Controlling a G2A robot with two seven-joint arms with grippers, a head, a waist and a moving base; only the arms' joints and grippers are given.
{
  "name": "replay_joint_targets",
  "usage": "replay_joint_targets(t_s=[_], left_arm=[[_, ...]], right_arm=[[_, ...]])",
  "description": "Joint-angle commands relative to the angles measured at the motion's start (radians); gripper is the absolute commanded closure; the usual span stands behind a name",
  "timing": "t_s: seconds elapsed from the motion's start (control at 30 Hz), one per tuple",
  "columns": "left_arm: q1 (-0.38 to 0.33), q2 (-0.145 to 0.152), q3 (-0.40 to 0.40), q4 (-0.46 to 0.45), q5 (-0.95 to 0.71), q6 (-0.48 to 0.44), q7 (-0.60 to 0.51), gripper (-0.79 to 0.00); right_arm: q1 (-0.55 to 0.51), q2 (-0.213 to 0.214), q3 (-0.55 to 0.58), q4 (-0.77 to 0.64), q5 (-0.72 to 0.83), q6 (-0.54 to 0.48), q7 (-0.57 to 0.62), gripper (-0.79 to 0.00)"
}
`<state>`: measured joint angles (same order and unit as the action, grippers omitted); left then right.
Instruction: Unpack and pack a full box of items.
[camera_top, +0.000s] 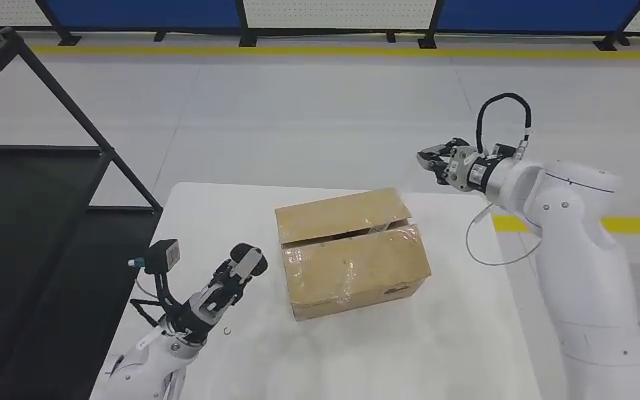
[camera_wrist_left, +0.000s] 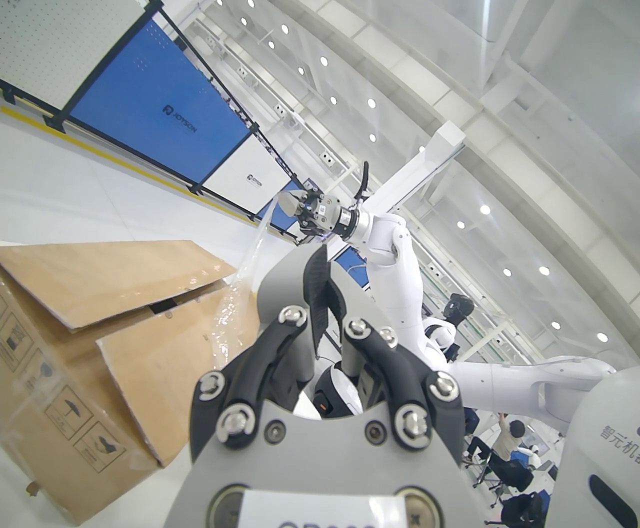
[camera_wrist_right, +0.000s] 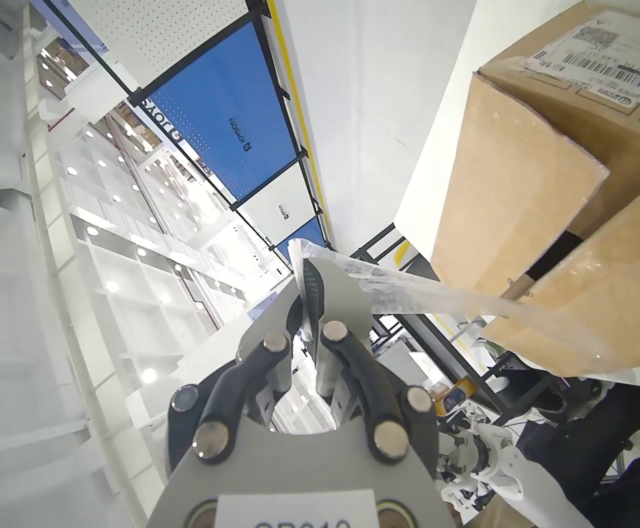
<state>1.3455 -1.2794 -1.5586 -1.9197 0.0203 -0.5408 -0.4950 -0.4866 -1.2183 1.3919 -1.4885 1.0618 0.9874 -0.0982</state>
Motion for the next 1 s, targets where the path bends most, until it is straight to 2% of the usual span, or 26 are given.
replay_joint_targets(t_s=[0.0, 0.2, 0.4, 0.77, 0.97], left_arm=[[0.011, -0.001, 0.011, 0.007, 0.012, 0.006, 0.023, -0.785], [0.038, -0.004, 0.084, 0.034, 0.045, 0.004, 0.049, -0.785], [0.012, -0.009, 0.155, 0.103, 0.078, -0.004, 0.073, -0.785], [-0.042, -0.019, 0.234, 0.153, 0.204, -0.094, 0.192, -0.785], [-0.058, -0.025, 0.261, 0.154, 0.302, -0.102, 0.273, -0.785]], right_arm=[[-0.007, -0.002, 0.010, -0.010, 0.033, -0.020, -0.014, 0.000], [0.003, -0.017, 0.027, -0.028, 0.179, -0.047, -0.141, 0.000], [0.014, -0.024, 0.053, -0.053, 0.336, -0.042, -0.214, 0.000], [0.024, -0.033, 0.086, -0.217, 0.630, -0.169, -0.418, 0.000], [0.048, -0.033, 0.068, -0.323, 0.689, -0.245, -0.498, 0.000]])
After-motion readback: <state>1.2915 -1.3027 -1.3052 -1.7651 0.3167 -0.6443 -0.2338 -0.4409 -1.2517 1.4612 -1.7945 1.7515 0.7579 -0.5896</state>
